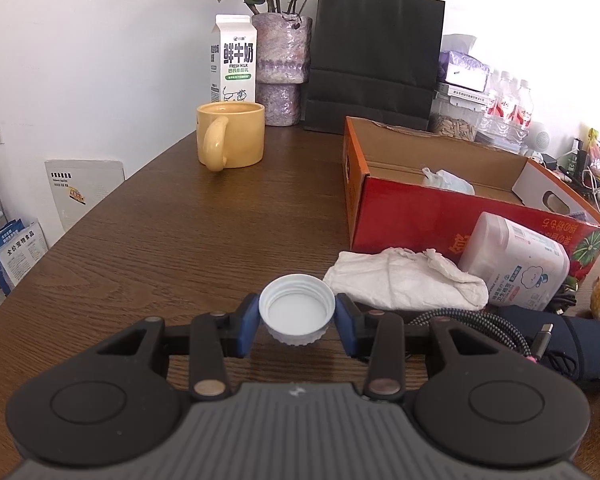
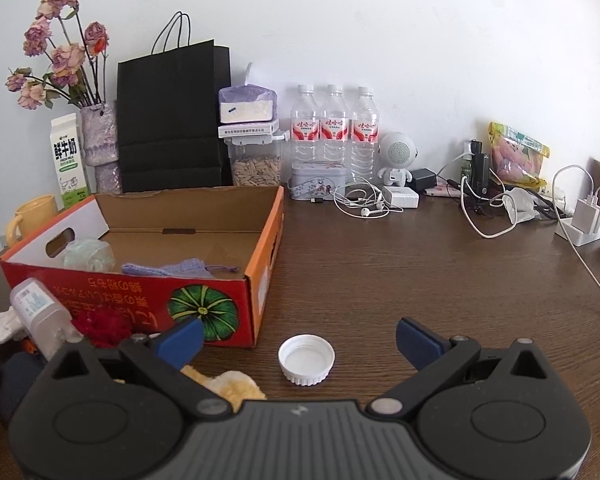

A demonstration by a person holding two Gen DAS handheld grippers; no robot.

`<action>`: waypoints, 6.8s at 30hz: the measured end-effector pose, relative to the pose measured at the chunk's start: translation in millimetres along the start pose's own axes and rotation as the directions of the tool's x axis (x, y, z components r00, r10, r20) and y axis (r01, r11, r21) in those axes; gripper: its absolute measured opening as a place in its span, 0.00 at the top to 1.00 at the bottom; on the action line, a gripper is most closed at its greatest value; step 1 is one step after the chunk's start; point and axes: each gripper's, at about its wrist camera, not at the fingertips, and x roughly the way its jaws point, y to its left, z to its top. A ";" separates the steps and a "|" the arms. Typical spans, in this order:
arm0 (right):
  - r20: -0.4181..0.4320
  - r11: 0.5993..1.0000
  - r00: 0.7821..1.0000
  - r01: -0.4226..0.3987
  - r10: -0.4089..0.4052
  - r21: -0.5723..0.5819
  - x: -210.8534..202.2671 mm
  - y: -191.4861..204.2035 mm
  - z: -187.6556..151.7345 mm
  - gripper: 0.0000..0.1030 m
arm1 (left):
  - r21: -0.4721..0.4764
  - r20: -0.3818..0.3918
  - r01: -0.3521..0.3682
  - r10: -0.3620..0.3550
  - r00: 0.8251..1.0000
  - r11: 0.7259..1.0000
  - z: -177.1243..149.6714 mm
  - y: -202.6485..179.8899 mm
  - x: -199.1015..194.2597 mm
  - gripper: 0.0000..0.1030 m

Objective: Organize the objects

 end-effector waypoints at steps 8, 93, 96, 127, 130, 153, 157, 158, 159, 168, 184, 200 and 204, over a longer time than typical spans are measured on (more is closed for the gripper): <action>-0.086 1.000 0.996 -0.014 0.015 0.014 35.3 -13.9 0.9 0.16 | -0.003 0.005 -0.012 0.012 1.000 1.000 2.6 -0.9 0.2 0.60; 0.050 0.970 0.970 -0.233 0.237 -0.066 86.0 105.2 83.7 0.62 | 0.096 0.174 0.145 -0.160 0.972 0.985 120.2 -140.2 73.9 0.60; 0.032 0.970 0.971 -0.233 0.236 -0.074 91.3 106.1 79.2 0.62 | 0.095 0.150 0.132 -0.145 0.978 0.987 117.4 -141.1 83.0 0.60; 0.069 0.982 0.981 -0.180 0.183 -0.057 68.7 94.7 68.2 0.00 | 0.039 0.189 0.078 -0.084 0.978 0.996 112.5 -129.2 60.0 0.00; 0.075 0.982 0.980 -0.177 0.182 -0.060 59.9 93.9 65.4 0.00 | 0.044 0.194 0.081 -0.088 0.977 0.996 109.2 -127.3 50.6 0.00; 0.082 0.986 0.986 -0.141 0.149 -0.089 -42.1 75.0 0.3 0.00 | 0.062 0.172 0.055 -0.065 0.983 0.997 44.1 -77.0 -35.8 0.00; 0.072 0.987 0.987 -0.136 0.142 -0.087 -53.7 71.9 -10.1 0.00 | 0.059 0.153 0.048 -0.057 0.987 0.997 29.5 -66.3 -45.0 0.00; 0.070 0.987 0.987 -0.135 0.141 -0.087 -56.1 71.6 -12.2 0.00 | 0.058 0.147 0.047 -0.055 0.988 0.997 26.5 -63.8 -46.6 0.00; 0.067 0.987 0.988 -0.134 0.140 -0.086 -58.9 71.5 -14.2 0.00 | 0.056 0.138 0.043 -0.051 0.989 0.997 22.9 -60.5 -48.4 0.00; 0.019 0.989 0.991 -0.135 0.136 -0.059 -73.9 66.1 -37.3 0.00 | 0.055 0.076 0.055 -0.059 0.995 0.997 -7.8 -45.7 -61.2 0.00; -0.073 0.991 0.988 -0.137 0.136 -0.007 -53.3 76.2 -40.5 0.00 | 0.047 0.029 0.077 -0.079 0.996 0.996 -15.2 -47.7 -47.3 0.00; -0.142 0.986 0.977 -0.151 0.160 0.073 -28.4 71.3 -48.1 0.46 | 0.036 0.011 0.083 -0.083 0.996 0.996 -17.0 -46.3 -40.6 0.00; -0.140 0.984 0.976 -0.159 0.169 0.079 -30.1 63.7 -48.7 0.47 | 0.034 0.005 0.085 -0.085 0.996 0.996 -16.6 -45.0 -40.1 0.00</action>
